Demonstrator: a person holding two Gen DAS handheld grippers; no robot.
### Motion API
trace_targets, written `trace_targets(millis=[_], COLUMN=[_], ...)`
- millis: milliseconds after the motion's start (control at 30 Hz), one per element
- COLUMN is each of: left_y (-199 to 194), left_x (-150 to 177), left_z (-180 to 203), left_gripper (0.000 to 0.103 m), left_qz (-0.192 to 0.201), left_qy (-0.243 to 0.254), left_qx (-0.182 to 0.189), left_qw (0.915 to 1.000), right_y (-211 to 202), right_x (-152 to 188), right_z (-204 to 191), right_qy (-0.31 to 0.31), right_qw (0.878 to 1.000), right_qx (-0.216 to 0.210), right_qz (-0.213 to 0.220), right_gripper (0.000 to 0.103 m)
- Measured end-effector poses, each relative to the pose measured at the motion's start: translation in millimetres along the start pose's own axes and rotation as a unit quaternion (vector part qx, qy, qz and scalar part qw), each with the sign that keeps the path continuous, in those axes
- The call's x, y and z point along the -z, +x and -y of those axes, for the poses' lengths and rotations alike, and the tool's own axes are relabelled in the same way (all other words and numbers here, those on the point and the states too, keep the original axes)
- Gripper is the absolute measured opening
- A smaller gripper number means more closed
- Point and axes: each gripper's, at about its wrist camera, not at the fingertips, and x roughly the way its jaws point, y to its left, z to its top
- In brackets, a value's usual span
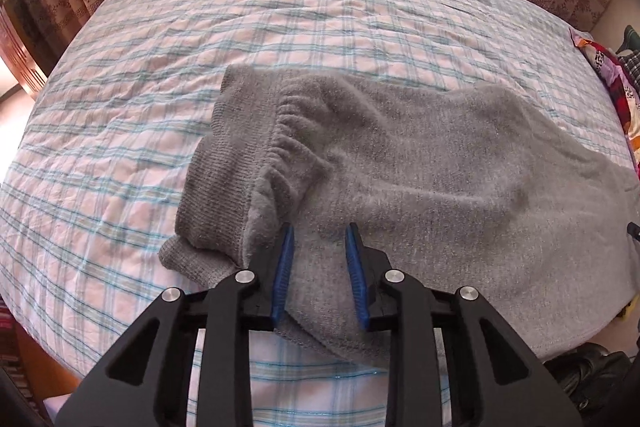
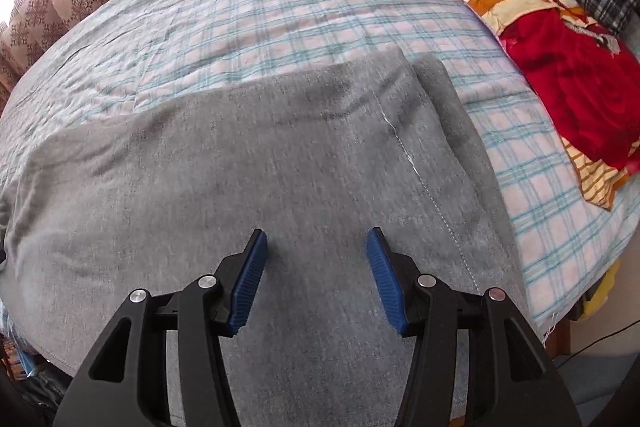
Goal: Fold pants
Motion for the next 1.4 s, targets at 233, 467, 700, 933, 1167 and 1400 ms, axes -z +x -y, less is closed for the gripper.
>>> trace_targets(millis=[233, 467, 700, 933, 1167, 1400], left_y=[-4, 20, 35, 36, 34, 35], left_x=[-28, -39, -26, -17, -13, -10], left_z=[26, 28, 9, 8, 3, 3], left_gripper=[0.045, 0.045, 0.045, 0.045, 0.045, 0.045], left_qz=[0.024, 0.002, -0.019, -0.018, -0.016, -0.013], left_qy=[0.018, 0.013, 0.006, 0.018, 0.021, 0.022], left_qx=[0.028, 0.048, 0.053, 0.06, 0.071, 0.07], left_qw=[0.9992, 0.9988, 0.9984, 0.9979, 0.9971, 0.9972], right_y=[-4, 28, 81, 113, 116, 72], right_x=[-53, -97, -125, -125, -118, -128], right_z=[-85, -206, -282, -311, -316, -311], right_qy=[-0.058, -0.14, -0.163, -0.161, -0.172, -0.197], right_qw=[0.993, 0.965, 0.942, 0.928, 0.927, 0.955], right_qx=[-0.096, -0.22, -0.274, -0.288, -0.277, -0.216], right_qz=[0.027, -0.024, -0.108, -0.172, -0.185, -0.048], right_gripper=[0.052, 0.052, 0.053, 0.052, 0.014, 0.005])
